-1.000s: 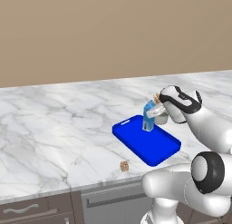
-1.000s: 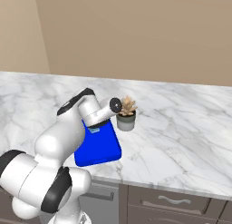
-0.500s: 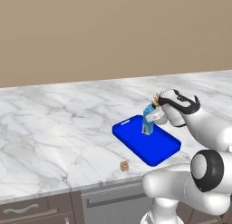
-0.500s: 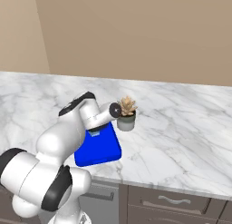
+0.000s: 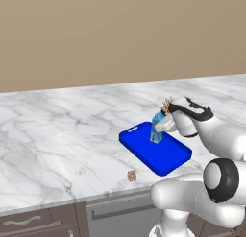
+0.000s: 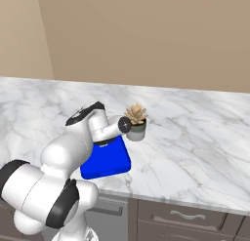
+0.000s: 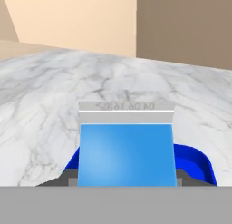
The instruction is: Take out the milk from the fridge and place it on the tray on the counter. Then take the sugar cube near the tray and place it in the tray.
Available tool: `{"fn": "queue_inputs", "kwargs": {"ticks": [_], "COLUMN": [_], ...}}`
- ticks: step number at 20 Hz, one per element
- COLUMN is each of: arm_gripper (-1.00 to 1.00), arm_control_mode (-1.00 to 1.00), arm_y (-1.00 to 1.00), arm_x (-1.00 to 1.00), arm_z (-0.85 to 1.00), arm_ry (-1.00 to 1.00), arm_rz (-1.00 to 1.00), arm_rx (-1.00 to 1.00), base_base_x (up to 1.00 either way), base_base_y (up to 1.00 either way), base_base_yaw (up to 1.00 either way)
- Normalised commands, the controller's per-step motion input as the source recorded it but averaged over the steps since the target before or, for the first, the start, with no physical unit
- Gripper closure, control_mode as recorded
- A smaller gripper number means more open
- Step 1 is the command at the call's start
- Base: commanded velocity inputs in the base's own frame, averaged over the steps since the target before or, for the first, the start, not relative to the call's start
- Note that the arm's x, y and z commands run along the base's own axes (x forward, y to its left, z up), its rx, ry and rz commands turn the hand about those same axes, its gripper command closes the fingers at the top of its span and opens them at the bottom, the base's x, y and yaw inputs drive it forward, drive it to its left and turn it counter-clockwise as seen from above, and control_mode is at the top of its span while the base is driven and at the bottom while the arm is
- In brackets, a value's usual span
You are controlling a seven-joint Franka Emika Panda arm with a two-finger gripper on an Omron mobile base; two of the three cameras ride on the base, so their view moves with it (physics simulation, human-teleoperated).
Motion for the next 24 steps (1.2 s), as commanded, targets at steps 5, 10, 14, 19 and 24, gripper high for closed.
{"fn": "queue_inputs", "kwargs": {"ticks": [5,10,14,19,24], "arm_gripper": [1.00,1.00,1.00,1.00,1.00], "arm_control_mode": [-1.00,-1.00,-1.00,-1.00,-1.00], "arm_y": [0.00,0.00,0.00,0.00,0.00], "arm_x": [0.00,-0.06,0.00,0.00,0.00], "arm_z": [-0.15,-0.17,-0.18,-0.17,-0.18], "arm_ry": [-0.02,0.00,0.00,0.00,0.00], "arm_rz": [0.00,0.00,0.00,0.00,0.00], "arm_rx": [0.00,0.00,0.00,0.00,0.00], "base_base_x": [0.00,0.00,0.00,0.00,0.00], "base_base_y": [0.00,0.00,0.00,0.00,0.00], "base_base_yaw": [0.00,0.00,0.00,0.00,0.00]}}
